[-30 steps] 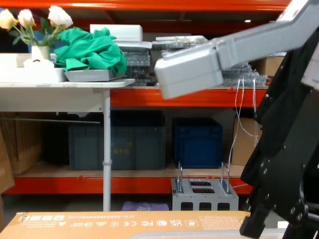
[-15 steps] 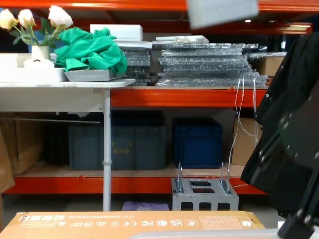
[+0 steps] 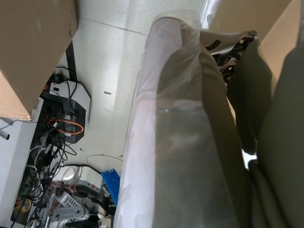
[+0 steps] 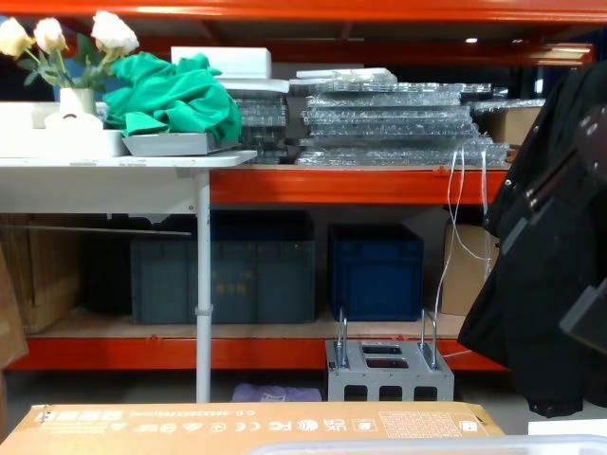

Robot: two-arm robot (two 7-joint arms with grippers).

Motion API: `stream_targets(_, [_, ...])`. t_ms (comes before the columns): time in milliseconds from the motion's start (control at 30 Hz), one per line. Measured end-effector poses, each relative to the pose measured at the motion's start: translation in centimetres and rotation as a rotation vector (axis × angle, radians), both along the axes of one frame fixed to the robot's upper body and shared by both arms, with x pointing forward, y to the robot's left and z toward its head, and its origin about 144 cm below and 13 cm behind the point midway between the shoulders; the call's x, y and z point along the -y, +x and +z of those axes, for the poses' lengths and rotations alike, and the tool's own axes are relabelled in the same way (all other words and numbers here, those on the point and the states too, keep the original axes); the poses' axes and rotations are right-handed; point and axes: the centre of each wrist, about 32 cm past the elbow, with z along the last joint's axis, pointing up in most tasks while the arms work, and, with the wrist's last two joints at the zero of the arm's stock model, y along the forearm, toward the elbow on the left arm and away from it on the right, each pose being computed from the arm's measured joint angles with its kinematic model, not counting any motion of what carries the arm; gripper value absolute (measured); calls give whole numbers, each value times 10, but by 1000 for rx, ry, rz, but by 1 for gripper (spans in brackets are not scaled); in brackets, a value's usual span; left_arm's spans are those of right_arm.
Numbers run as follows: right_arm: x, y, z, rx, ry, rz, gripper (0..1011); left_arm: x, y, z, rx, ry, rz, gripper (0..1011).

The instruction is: Use one hand to grasp the basket and place it at the designated location.

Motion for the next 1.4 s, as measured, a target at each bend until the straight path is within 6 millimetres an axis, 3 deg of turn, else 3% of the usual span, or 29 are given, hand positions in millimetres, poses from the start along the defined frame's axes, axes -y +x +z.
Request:
stream_targets(500, [-7, 0, -4, 1, -5, 6, 1001, 0, 0, 0, 0, 0, 0, 0])
stream_targets(1400, [-48, 10, -52, -19, -156, -15, 1001, 0, 0, 0, 0, 0, 0, 0])
